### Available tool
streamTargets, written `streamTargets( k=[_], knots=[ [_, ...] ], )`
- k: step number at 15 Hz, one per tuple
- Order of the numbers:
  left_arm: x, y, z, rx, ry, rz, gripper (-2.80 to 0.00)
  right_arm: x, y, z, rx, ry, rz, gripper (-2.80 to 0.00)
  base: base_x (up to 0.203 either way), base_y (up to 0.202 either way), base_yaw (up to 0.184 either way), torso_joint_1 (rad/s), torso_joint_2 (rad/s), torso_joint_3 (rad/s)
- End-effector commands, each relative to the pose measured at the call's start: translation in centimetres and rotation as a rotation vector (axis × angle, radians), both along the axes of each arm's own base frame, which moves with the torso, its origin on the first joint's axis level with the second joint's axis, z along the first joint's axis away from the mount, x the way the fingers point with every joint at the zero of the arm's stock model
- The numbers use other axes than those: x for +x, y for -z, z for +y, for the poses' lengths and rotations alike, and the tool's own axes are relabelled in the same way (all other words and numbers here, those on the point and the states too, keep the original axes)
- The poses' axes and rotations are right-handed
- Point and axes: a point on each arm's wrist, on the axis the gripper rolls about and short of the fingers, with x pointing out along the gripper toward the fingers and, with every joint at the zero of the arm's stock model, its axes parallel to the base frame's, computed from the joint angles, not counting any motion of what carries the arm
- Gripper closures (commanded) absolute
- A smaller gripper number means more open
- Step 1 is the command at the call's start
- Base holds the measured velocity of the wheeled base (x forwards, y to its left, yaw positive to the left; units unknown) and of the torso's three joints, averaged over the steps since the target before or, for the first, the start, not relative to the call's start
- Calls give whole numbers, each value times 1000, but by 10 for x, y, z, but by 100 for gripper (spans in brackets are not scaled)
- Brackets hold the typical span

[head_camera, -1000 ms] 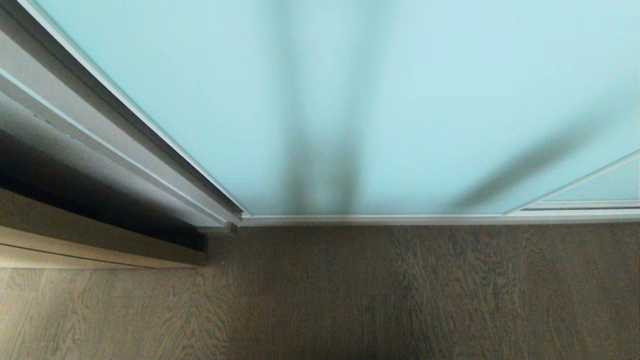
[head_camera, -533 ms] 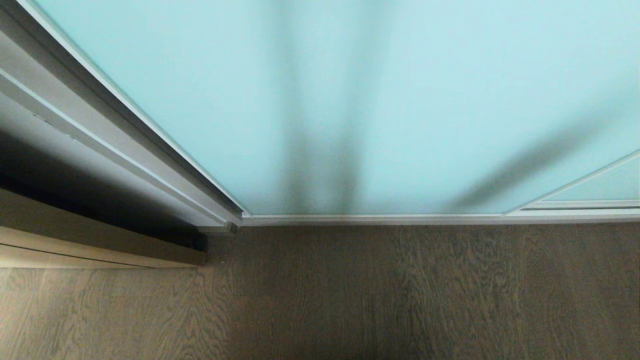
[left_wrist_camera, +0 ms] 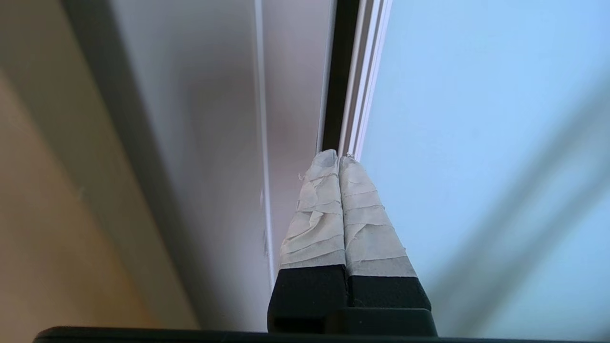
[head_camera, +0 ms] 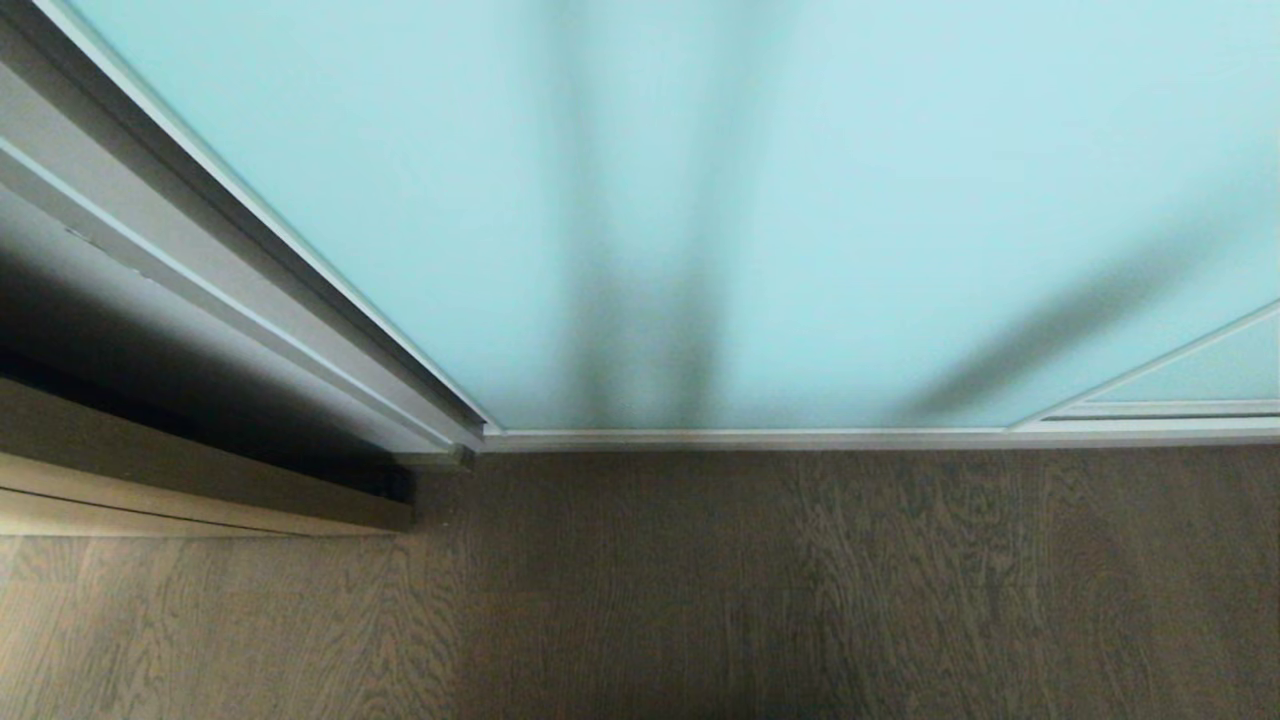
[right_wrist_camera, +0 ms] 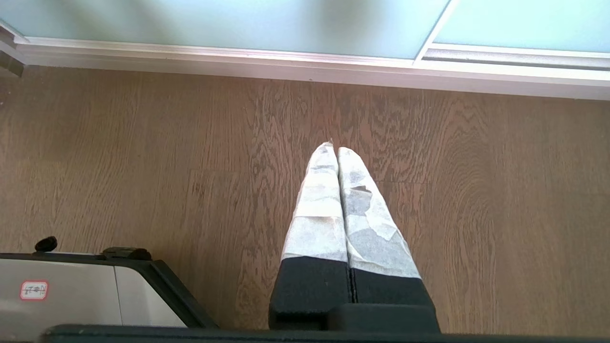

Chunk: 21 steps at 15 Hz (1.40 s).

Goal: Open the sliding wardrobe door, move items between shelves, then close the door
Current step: Open the door

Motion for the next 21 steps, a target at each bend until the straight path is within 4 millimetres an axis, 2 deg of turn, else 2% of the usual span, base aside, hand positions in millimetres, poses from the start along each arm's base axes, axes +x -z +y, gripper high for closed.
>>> streamTargets(
  k=[1,7,12,18,21],
  knots=[
    [15,-6,0,11,6,-2,0,0,0,0,0,-1,-3,0,0,0,0,0,0,0],
    [15,-12,-2,69,72,-67,0,0,1,0,0,1,-1,0,0,0,0,0,0,0],
    [15,-17,-2,127,31,-113,0,0,0,0,0,-1,-4,0,0,0,0,0,0,0],
    [56,-25,-3,144,11,-108,0,0,0,0,0,-1,-4,0,0,0,0,0,0,0],
    [69,-29,-3,143,13,-104,0,0,0,0,0,0,-2,0,0,0,0,0,0,0]
  ],
)
